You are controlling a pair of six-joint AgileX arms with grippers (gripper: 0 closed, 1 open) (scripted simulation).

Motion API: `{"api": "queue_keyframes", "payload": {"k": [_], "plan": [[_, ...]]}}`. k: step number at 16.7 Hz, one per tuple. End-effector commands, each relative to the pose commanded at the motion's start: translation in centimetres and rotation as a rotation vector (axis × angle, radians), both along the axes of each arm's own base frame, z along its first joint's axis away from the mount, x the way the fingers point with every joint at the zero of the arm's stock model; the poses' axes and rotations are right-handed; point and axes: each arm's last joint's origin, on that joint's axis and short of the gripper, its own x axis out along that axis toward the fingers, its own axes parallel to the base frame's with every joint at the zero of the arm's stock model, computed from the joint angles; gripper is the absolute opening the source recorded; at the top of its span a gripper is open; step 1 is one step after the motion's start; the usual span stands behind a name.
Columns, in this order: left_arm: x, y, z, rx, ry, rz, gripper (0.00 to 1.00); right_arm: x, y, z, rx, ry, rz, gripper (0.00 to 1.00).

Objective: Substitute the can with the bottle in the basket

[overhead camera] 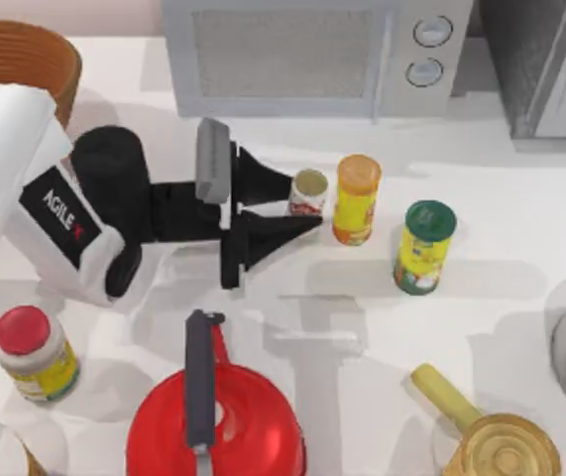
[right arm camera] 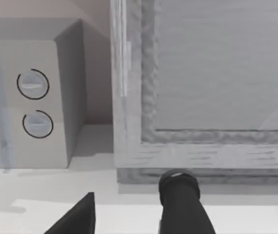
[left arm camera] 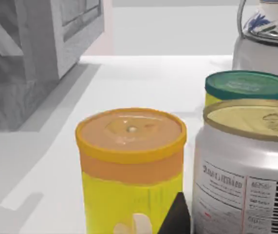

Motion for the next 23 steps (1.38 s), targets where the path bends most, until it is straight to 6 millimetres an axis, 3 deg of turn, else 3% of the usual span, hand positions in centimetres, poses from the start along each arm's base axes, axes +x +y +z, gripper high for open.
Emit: {"api": "queue_keyframes", "payload": {"k": [3,8,21,23], "plan": [[-1.0,-1.0,-2.6,0.009,0.022,-0.041,0.0,0.0,0.0,0.0,0.0,0.0,0.0,1.0],[-1.1,-1.0,-2.7,0.01,0.023,-0.043,0.0,0.0,0.0,0.0,0.0,0.0,0.0,1.0],[-1.1,-1.0,-2.7,0.01,0.023,-0.043,0.98,0.0,0.0,0.0,0.0,0.0,0.0,1.0],[-1.1,-1.0,-2.7,0.01,0.023,-0.043,1.0,0.0,0.0,0.0,0.0,0.0,0.0,1.0]]}}
